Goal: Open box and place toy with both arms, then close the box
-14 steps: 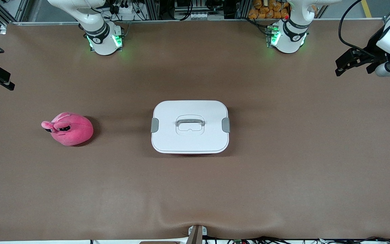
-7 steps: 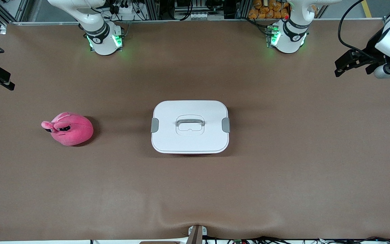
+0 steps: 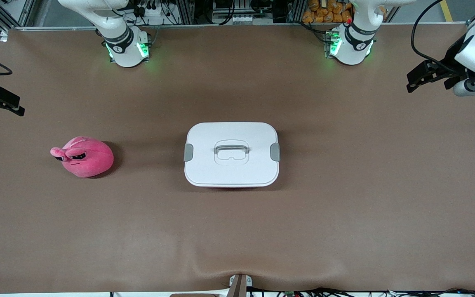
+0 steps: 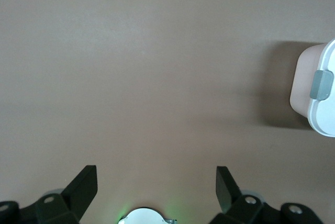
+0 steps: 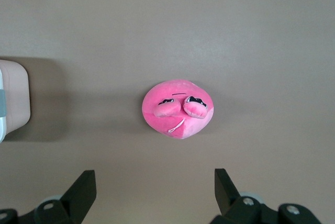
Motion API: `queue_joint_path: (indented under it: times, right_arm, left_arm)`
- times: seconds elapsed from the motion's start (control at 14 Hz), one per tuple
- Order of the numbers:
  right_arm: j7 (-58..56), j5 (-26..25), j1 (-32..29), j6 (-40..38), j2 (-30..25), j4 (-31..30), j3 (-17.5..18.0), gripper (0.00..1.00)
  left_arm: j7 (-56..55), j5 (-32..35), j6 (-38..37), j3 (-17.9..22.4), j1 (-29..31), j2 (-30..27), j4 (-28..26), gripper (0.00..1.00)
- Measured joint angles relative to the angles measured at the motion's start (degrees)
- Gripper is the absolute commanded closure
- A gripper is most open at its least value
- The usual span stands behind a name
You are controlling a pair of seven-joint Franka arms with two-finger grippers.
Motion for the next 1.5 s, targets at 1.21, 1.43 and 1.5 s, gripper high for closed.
queue_joint_path:
  times: [1.21,1.43,1.5]
  right_arm:
    - [0.0,0.0,-0.2,0.9,9.6,1.1,0.1,0.00]
    - [0.0,0.0,-0.5,1.0,12.5,1.2,0.2,0.00]
    - [0.0,0.0,-0.4,1.2,14.1,1.1,0.4,0.00]
  left_arm:
    - [-23.5,-2.6,1.2,-5.9,-0.7,4.2,0.4,0.00]
    - [-28.7,-2.6,2.2,-7.6,-1.0,5.0,0.7,0.00]
    - [-30.9,-2.6,2.7,-8.4,-1.1,5.2,0.7,0.00]
